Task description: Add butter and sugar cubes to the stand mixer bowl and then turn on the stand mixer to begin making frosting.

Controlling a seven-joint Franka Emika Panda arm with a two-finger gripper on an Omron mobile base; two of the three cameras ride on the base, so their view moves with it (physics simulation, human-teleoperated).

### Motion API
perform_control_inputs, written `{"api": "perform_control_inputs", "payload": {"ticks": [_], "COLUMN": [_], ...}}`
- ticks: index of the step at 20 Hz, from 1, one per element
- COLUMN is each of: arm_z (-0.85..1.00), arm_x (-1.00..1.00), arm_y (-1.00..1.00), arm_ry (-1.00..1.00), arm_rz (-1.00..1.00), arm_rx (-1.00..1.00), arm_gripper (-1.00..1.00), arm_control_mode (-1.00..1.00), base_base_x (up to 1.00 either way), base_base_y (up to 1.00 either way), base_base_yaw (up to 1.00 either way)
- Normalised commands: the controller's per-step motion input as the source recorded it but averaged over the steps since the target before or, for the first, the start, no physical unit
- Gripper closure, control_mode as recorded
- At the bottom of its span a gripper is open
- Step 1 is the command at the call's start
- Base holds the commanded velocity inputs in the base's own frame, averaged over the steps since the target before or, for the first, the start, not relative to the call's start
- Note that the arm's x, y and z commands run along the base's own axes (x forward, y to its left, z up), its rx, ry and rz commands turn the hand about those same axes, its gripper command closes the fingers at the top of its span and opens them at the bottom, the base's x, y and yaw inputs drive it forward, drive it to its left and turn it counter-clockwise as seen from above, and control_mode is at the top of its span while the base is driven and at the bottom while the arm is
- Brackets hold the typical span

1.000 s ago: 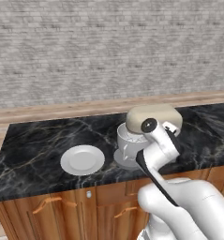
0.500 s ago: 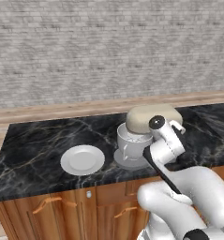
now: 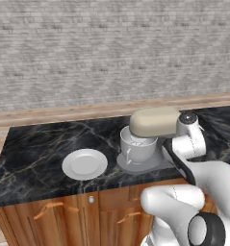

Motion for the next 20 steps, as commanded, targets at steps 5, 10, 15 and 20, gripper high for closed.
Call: {"api": "perform_control_inputs", "payload": {"ticks": [5,10,15,20], "arm_z": [-1.00,-0.84,-0.09,0.69], "arm_x": [0.00,-0.01,-0.71,-0.78], "arm_y": [-0.34,-0.27,-0.25,0.00], "arm_ry": [0.00,0.00,0.00,-0.01], "arm_rz": [0.00,0.00,0.00,-0.02], "arm_rx": [0.17,0.23,0.29,0.13], "arm_gripper": [1.00,1.00,1.00,1.00], "arm_control_mode": [-1.00,-1.00,-1.00,-1.00], "base_base_x": [0.00,0.00,0.00,0.00], "base_base_y": [0.00,0.00,0.00,0.00], "base_base_yaw": [0.00,0.00,0.00,0.00]}}
